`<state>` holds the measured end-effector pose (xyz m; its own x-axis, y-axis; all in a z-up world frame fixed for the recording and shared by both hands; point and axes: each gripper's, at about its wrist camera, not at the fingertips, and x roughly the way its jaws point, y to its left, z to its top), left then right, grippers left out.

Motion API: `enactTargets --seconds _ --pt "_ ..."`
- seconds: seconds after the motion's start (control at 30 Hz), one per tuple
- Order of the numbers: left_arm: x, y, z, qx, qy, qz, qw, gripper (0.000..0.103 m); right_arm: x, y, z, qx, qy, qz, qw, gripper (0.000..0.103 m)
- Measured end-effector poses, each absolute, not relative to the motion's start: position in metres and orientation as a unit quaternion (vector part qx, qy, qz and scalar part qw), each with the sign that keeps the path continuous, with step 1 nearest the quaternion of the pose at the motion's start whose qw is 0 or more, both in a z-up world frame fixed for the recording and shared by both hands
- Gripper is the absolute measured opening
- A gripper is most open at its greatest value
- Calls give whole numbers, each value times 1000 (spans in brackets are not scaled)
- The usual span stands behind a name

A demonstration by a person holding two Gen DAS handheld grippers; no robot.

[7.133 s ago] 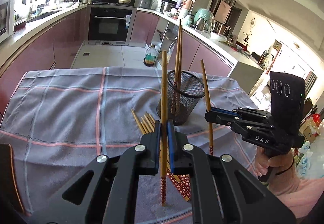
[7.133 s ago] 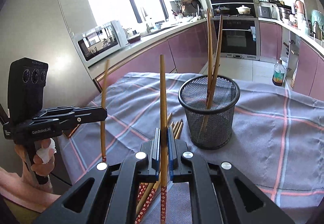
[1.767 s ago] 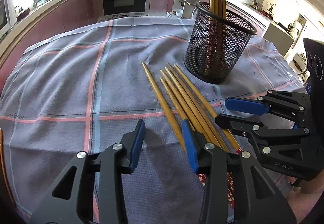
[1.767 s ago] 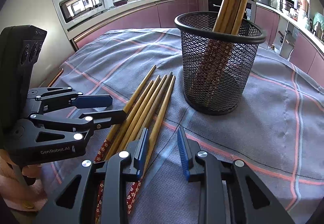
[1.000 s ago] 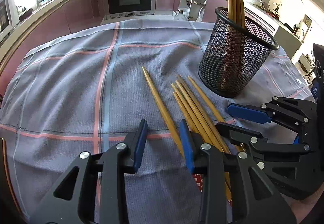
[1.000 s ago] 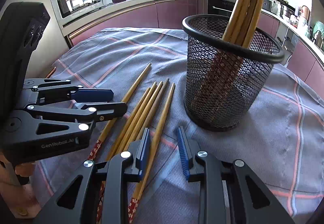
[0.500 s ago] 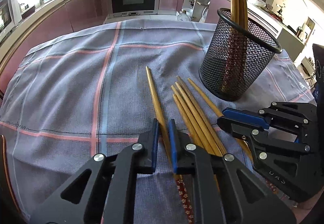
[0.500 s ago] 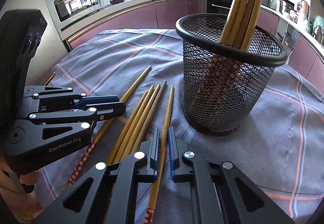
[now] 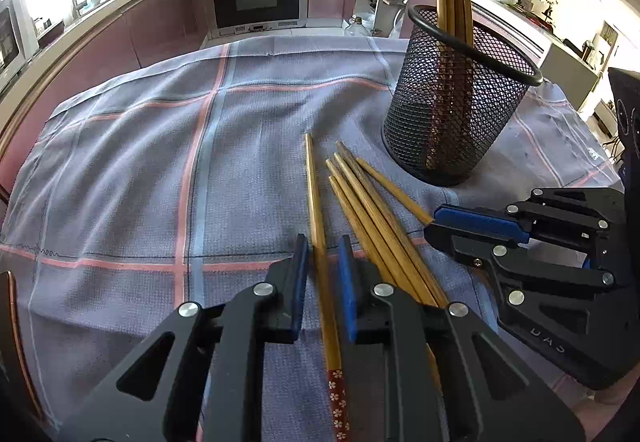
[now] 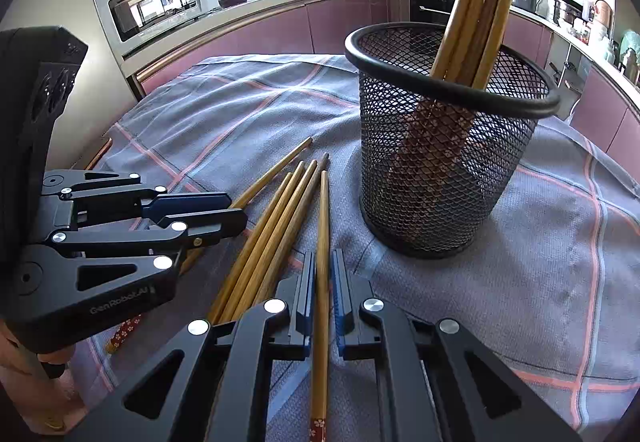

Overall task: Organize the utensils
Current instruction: 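Close the left tool on one chopstick while the right tool grasps another chopstick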

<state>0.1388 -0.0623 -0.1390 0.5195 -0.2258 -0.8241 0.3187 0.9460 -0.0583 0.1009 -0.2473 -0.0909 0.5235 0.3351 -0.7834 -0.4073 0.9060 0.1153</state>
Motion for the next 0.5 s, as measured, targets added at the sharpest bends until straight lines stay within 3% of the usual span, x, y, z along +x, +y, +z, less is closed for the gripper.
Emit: enactTargets --seconds 0.2,0.5 --pt "140 -60 -138 42 465 -151 871 9 102 -252 -91 -27 440 215 871 5" --pt "133 -56 -132 33 457 -153 876 8 95 -265 -82 -6 433 226 873 5"
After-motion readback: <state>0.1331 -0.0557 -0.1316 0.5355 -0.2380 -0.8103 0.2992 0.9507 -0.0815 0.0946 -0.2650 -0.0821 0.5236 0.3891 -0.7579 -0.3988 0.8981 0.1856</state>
